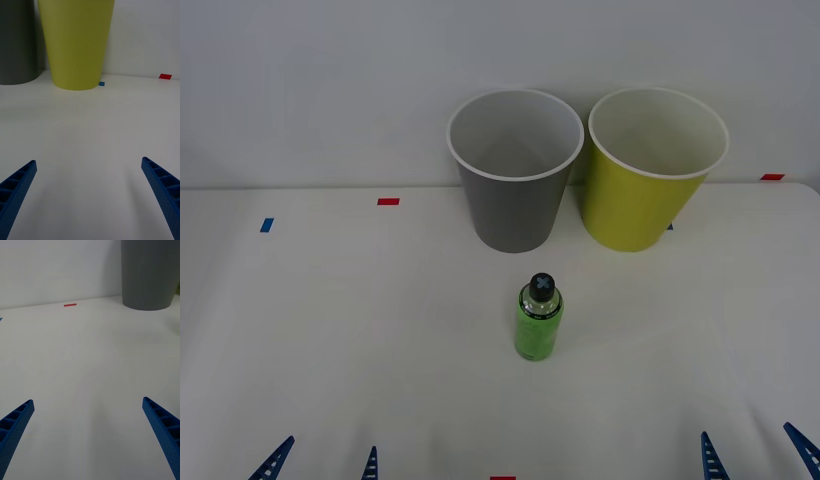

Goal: Put cans in the gray bin and PET bottles in the light green bin.

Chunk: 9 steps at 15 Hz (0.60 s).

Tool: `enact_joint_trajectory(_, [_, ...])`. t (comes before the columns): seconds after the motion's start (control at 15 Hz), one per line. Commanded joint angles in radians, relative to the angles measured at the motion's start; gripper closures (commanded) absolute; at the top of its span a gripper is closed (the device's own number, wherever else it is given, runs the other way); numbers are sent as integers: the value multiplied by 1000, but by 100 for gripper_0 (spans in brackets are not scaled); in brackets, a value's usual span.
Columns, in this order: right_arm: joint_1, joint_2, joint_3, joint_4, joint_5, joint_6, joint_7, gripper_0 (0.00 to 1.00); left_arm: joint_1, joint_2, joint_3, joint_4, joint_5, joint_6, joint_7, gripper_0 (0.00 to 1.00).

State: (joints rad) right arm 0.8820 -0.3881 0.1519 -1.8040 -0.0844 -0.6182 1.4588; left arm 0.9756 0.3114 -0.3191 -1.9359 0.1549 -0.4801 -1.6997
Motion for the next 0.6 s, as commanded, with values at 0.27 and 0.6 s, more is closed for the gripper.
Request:
enact_joint_trajectory(0.27, [0,0,0,0,0,0,0,3,0,0,0,0,0,0,0,0])
enact_joint_trajectory(0.6, [0,0,0,0,0,0,0,3,0,0,0,0,0,0,0,0])
